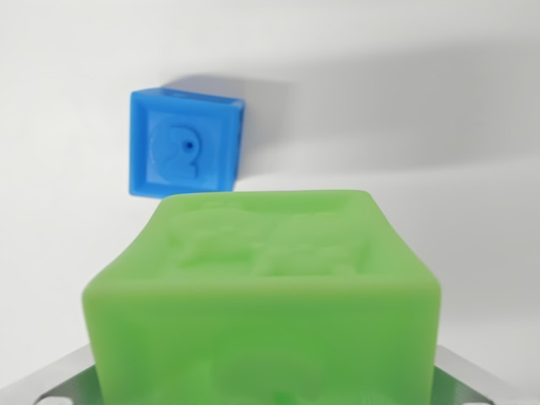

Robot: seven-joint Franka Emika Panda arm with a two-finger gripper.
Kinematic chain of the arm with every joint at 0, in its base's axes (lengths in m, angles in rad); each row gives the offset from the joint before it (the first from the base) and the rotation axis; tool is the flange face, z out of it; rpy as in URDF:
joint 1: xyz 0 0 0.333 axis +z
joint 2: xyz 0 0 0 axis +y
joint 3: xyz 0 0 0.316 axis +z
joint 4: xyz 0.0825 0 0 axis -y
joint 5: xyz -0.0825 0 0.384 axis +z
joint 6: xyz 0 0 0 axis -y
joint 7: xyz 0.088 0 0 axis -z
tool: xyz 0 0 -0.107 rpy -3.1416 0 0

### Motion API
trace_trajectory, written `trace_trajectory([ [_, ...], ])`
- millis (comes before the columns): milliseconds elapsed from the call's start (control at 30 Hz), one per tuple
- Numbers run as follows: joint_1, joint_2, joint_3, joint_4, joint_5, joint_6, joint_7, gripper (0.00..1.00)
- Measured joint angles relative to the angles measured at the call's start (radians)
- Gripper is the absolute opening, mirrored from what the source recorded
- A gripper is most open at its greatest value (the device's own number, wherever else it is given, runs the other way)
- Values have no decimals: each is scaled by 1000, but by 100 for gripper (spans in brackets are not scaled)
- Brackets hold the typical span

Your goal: Stack cube

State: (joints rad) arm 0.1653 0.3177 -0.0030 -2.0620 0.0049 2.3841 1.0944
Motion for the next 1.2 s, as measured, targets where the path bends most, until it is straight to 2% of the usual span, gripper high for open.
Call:
trace_trajectory([
  [1100,60,37,0,160,0,-122,122,0],
  [1200,62,45,0,161,0,-118,124,0],
])
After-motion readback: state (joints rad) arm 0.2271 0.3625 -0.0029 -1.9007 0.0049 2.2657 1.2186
